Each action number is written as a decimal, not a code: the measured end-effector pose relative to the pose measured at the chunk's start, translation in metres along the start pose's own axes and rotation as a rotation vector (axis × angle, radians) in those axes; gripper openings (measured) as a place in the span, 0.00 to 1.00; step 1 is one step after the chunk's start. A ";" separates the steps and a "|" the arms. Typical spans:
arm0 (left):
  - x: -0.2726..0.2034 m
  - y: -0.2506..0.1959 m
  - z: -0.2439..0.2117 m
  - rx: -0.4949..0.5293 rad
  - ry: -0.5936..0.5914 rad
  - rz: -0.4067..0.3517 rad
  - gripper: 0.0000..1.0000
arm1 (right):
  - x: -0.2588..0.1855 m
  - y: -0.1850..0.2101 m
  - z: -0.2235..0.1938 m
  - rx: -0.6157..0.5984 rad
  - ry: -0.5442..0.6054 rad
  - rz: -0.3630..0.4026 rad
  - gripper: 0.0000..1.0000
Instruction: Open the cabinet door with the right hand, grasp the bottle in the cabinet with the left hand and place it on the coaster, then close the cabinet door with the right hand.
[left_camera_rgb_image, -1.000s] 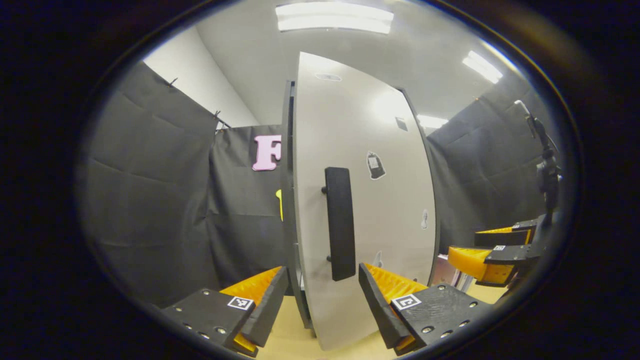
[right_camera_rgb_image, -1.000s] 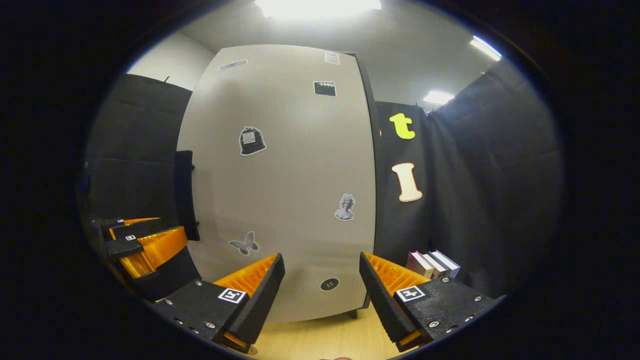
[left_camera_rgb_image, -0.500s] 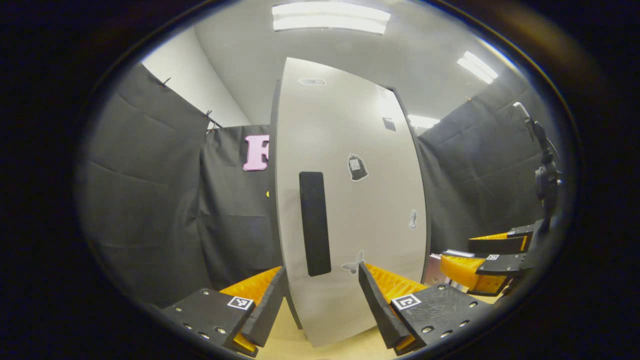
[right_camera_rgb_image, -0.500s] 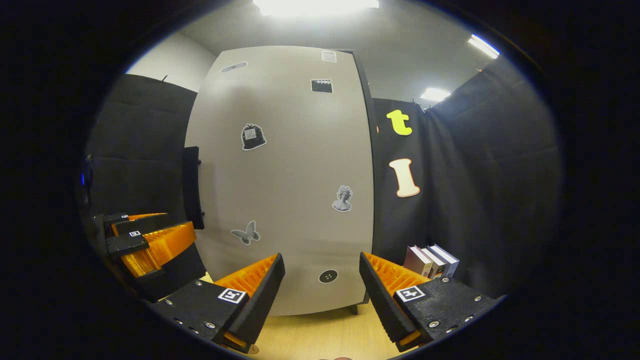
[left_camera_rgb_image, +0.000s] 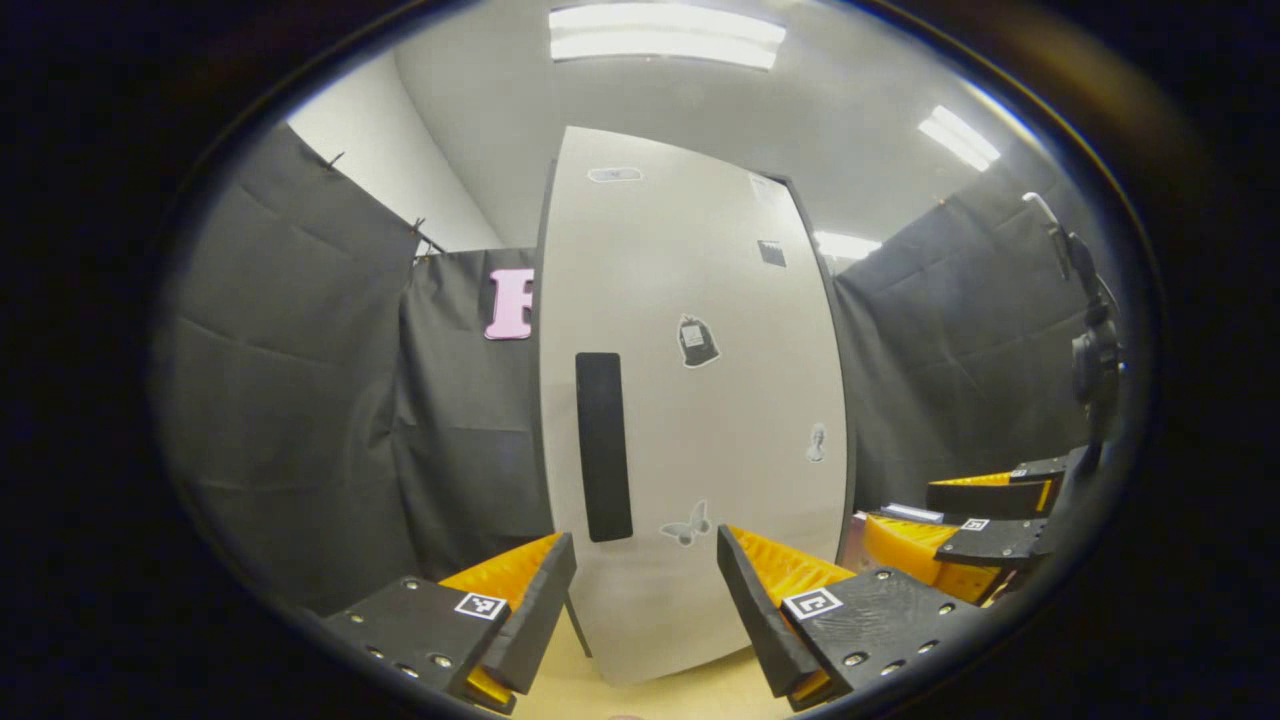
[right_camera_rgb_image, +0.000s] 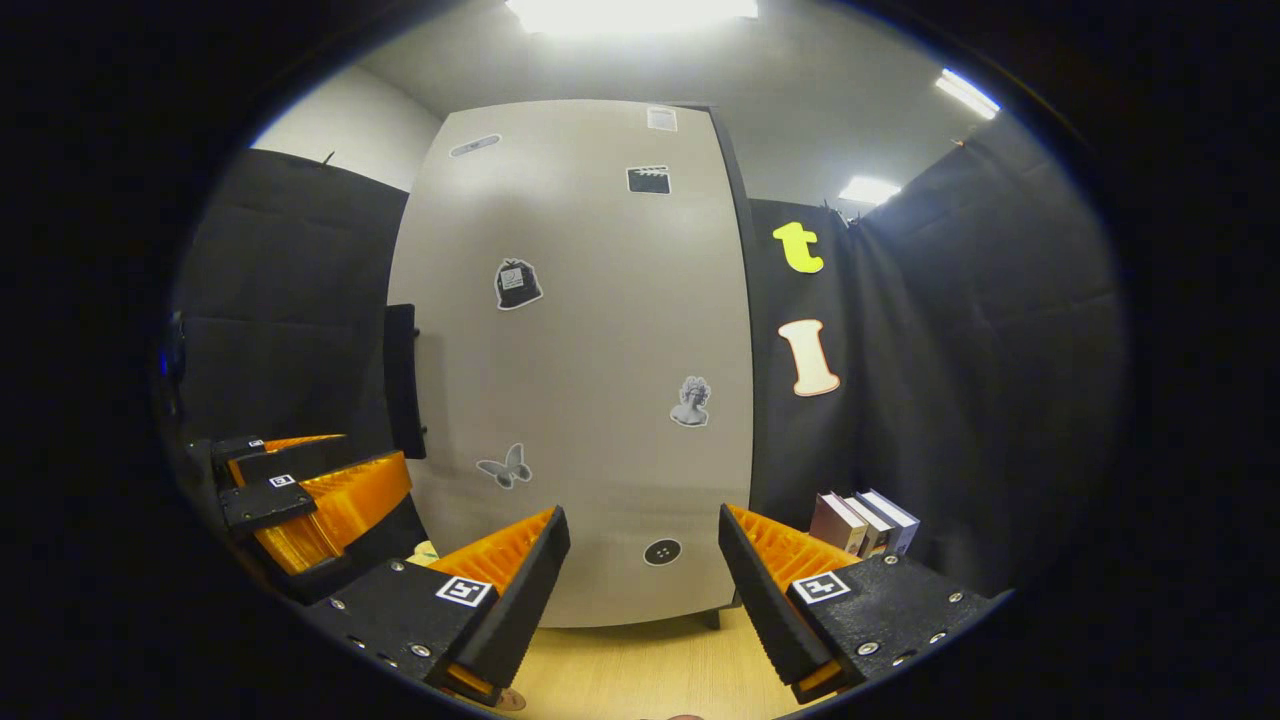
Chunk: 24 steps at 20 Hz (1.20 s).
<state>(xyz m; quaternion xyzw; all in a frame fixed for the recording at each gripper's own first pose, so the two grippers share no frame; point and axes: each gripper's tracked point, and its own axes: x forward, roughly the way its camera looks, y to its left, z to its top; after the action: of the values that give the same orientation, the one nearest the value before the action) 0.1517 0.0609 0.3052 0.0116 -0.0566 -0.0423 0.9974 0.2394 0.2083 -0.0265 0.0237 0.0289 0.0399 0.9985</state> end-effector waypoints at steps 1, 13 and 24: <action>0.001 0.002 -0.001 -0.002 0.001 0.024 0.88 | 0.001 0.000 0.001 -0.001 -0.001 -0.002 0.93; 0.005 -0.002 0.003 -0.042 -0.004 0.035 0.84 | 0.004 -0.001 0.020 -0.036 -0.020 -0.053 0.93; 0.004 -0.002 -0.004 -0.037 0.033 0.039 0.84 | 0.001 0.015 0.021 -0.041 -0.019 -0.021 0.93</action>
<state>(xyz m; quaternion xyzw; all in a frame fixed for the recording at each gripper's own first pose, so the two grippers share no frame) 0.1558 0.0588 0.3013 -0.0075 -0.0394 -0.0235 0.9989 0.2408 0.2224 -0.0050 0.0031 0.0188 0.0298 0.9994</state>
